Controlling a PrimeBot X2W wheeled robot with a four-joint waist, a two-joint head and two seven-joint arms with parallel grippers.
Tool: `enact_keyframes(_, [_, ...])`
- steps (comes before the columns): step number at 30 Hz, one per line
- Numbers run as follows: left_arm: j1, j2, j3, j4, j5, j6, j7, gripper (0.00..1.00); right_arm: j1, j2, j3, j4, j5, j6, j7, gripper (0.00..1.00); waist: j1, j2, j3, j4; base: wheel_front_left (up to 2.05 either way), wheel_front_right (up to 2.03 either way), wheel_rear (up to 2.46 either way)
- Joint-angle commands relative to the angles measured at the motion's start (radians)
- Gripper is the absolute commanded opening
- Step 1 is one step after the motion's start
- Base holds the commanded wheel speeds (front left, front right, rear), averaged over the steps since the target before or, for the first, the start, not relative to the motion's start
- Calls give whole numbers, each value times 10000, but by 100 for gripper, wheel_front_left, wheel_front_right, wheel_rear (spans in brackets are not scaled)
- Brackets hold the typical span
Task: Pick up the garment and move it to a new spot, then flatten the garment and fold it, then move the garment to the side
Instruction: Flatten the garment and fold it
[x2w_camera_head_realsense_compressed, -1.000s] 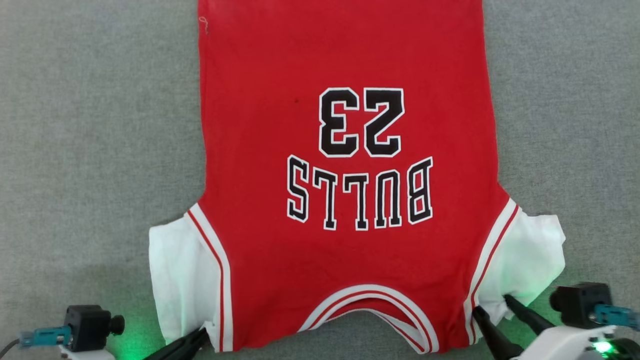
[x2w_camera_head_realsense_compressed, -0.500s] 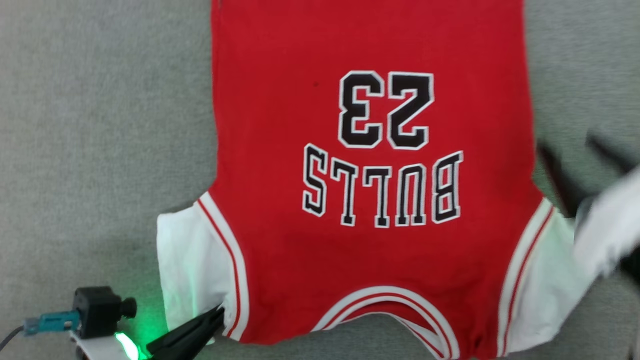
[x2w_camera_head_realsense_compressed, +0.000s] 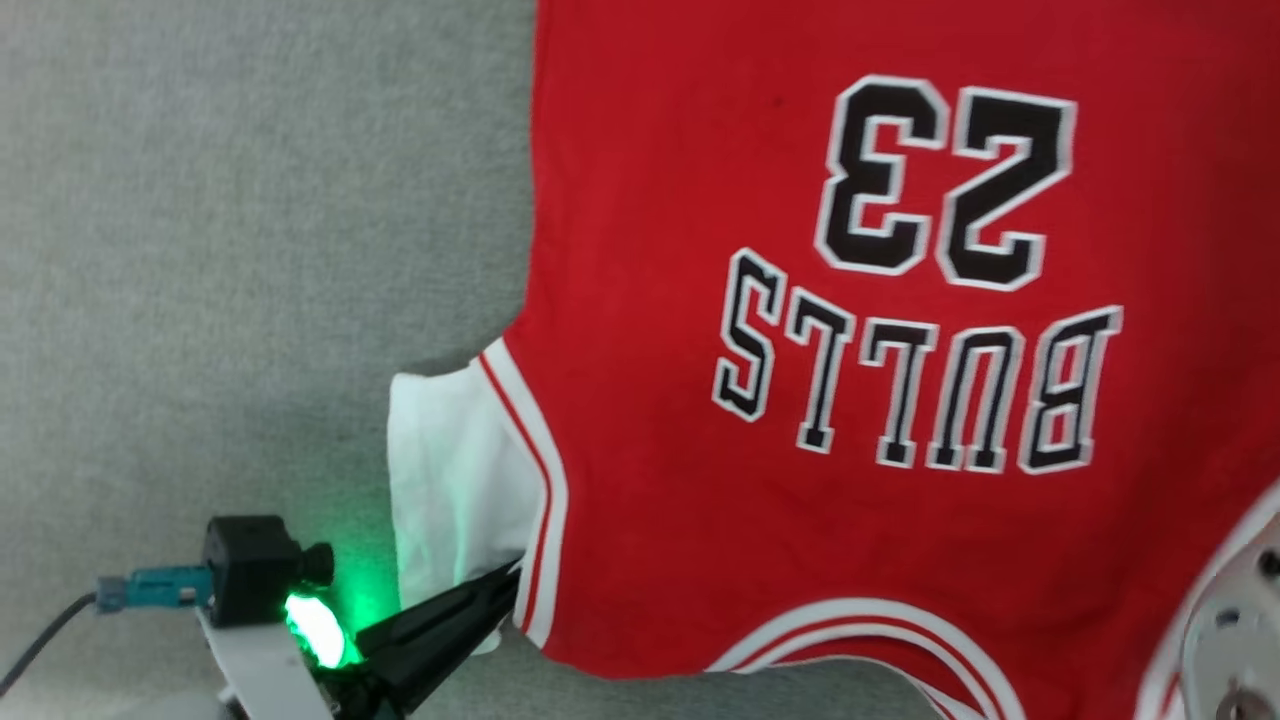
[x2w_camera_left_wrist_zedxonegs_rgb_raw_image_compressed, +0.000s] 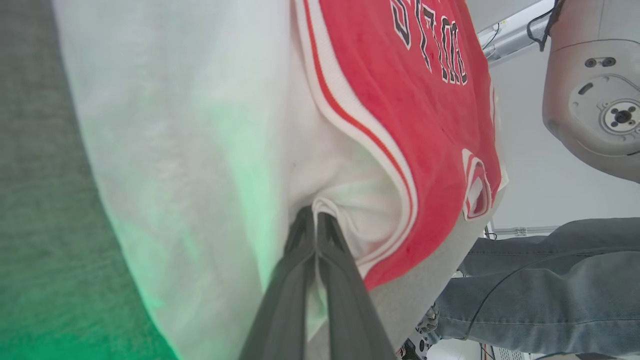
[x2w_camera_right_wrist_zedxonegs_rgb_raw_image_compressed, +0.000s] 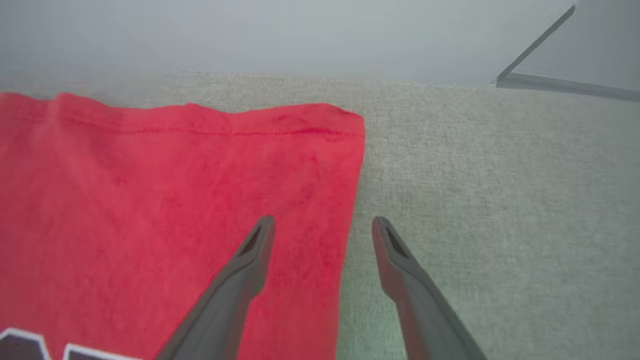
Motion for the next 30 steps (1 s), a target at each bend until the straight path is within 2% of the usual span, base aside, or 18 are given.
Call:
enact_keyframes(1, [-203,-170,-100,415,-43,112,43,0,-269,-7,-228,270,-207,-9,112,100,0,0,741,694,0,0,0])
enact_keyframes(6, [-603,-253,-321,591,-117,163,66,0,-1130,-11,-595,1054,-1050,-7,469,100,0,0,1090,886,0,0,0])
enact_keyframes(10, [-832,-293,-446,714,-170,192,76,0,-1257,29,-858,1549,-1083,-7,543,100,0,0,1182,934,0,0,0])
enact_keyframes(11, [-861,-286,-451,733,-203,205,76,0,-1236,51,-834,1664,-1094,-7,532,50,0,0,1187,925,0,0,0])
enact_keyframes(12, [-886,-279,-447,752,-237,206,76,0,-1207,63,-825,1741,-1093,-6,499,18,0,0,1189,909,0,0,0])
enact_keyframes(13, [-922,-278,-434,777,-276,209,76,0,-1180,71,-834,1795,-1085,-6,441,0,0,0,1183,890,0,0,0])
enact_keyframes(19, [-730,-254,302,1002,-496,213,52,0,-877,19,-1072,1813,-807,-7,-47,0,0,0,789,534,0,0,0])
enact_keyframes(22, [-448,-201,821,968,-572,213,27,0,-583,7,-996,1586,-611,-9,38,0,0,0,393,288,0,0,0])
enact_keyframes(27, [496,-155,1757,937,-674,196,25,0,464,10,-503,607,-128,-9,533,0,0,0,-399,-193,0,0,0])
enact_keyframes(30, [1128,-202,2299,903,-612,156,27,0,1431,5,-181,-432,309,-9,1103,0,0,0,-834,-472,0,0,0])
